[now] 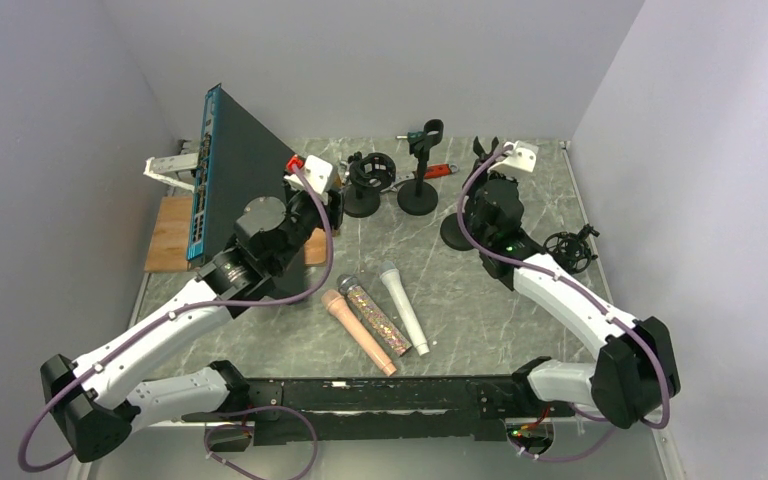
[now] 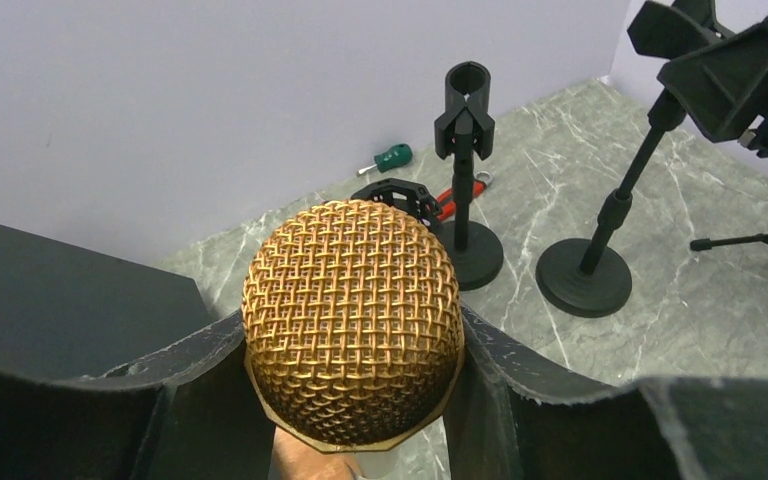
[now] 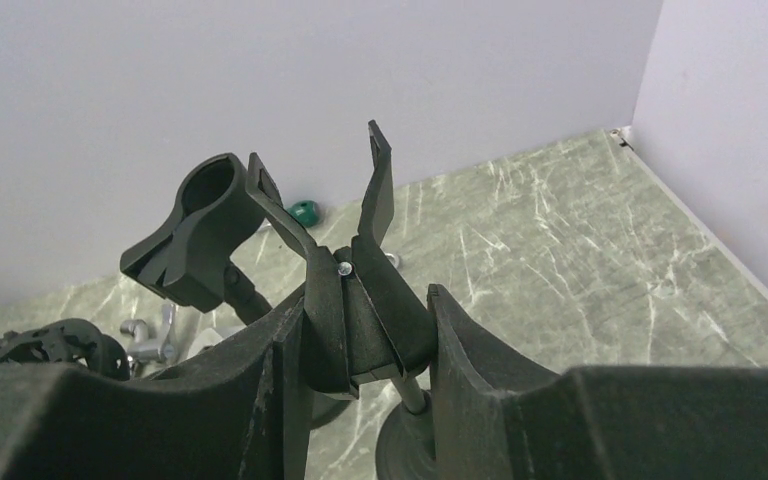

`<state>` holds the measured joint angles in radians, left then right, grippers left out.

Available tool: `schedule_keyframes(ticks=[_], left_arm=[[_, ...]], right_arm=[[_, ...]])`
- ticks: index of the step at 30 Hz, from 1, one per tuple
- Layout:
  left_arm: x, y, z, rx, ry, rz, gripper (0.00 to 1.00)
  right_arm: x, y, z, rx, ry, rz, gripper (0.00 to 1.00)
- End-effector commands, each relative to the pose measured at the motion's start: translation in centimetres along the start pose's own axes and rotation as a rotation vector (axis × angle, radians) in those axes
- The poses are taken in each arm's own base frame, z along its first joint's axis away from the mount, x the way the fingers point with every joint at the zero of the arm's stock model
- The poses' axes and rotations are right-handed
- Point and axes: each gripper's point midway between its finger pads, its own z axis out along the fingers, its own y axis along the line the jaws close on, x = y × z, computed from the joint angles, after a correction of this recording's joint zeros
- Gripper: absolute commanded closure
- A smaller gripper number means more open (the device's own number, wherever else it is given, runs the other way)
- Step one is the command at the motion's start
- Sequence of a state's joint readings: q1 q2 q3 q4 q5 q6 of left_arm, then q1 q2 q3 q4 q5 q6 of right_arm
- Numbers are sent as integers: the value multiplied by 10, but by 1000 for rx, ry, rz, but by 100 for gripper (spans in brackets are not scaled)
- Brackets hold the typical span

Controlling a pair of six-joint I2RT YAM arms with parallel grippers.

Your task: Remove the microphone from the stand

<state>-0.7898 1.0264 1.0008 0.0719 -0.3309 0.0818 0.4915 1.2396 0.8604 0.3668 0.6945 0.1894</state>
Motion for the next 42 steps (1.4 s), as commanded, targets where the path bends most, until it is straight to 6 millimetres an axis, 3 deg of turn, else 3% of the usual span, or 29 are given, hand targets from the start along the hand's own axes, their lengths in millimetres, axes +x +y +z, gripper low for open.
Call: schedule_keyframes(ticks=[1, 11, 17, 18, 21, 28, 36, 42], left_arm=[[-9, -10, 6, 37, -38, -42, 100], [-5, -15, 9, 54, -23, -45, 100], [-4, -18, 10, 68, -17, -51, 100], [-4, -20, 10, 76, -15, -57, 100], [-5, -28, 9, 111, -5, -99, 100], [-2, -68, 10, 307, 36, -250, 100], [-2, -72, 12, 349, 57, -321, 100], [-2, -78, 12, 391, 65, -347, 100]], right_arm=[[101, -24, -8, 54, 252, -146, 100], [139, -37, -10, 72, 331, -143, 100], [140, -35, -6, 54, 360, -160, 99], [134, -29, -3, 39, 362, -161, 89], [120, -16, -2, -11, 386, -171, 47], [83, 3, -19, -125, 453, -185, 3], [52, -10, -63, -184, 444, -137, 0], [32, 4, -96, -325, 448, -42, 0]])
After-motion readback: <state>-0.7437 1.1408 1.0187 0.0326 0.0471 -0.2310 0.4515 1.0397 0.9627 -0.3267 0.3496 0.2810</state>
